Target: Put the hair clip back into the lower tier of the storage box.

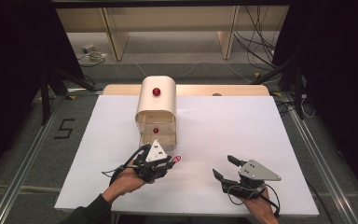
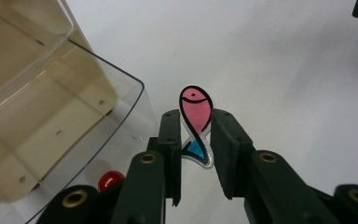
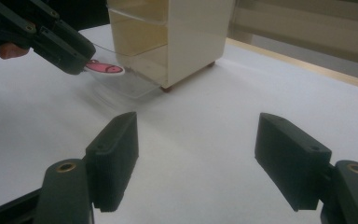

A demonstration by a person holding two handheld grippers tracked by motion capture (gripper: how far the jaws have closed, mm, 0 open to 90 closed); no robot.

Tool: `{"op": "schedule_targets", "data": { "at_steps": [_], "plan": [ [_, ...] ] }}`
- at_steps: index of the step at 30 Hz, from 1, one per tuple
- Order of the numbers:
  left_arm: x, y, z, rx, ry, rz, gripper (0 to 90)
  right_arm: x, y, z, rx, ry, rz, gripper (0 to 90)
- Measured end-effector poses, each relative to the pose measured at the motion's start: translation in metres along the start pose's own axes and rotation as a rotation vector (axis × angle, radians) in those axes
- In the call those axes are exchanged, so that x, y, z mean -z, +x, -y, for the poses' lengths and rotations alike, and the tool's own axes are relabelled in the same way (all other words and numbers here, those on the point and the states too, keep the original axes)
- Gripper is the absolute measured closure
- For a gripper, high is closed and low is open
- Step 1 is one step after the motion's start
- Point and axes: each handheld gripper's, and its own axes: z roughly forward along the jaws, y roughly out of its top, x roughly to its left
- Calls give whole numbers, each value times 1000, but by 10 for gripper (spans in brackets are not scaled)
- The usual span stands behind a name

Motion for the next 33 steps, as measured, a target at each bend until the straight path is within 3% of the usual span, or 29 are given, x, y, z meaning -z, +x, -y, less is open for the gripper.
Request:
{"op": "schedule_targets", "data": {
  "at_steps": [29, 33],
  "plan": [
    [9, 6, -3, 24, -46, -32, 737, 0, 0, 0, 0, -2, 1, 311],
    [12, 10, -3, 54, -70, -48, 736, 0, 0, 0, 0, -3, 2, 311]
  ]
}}
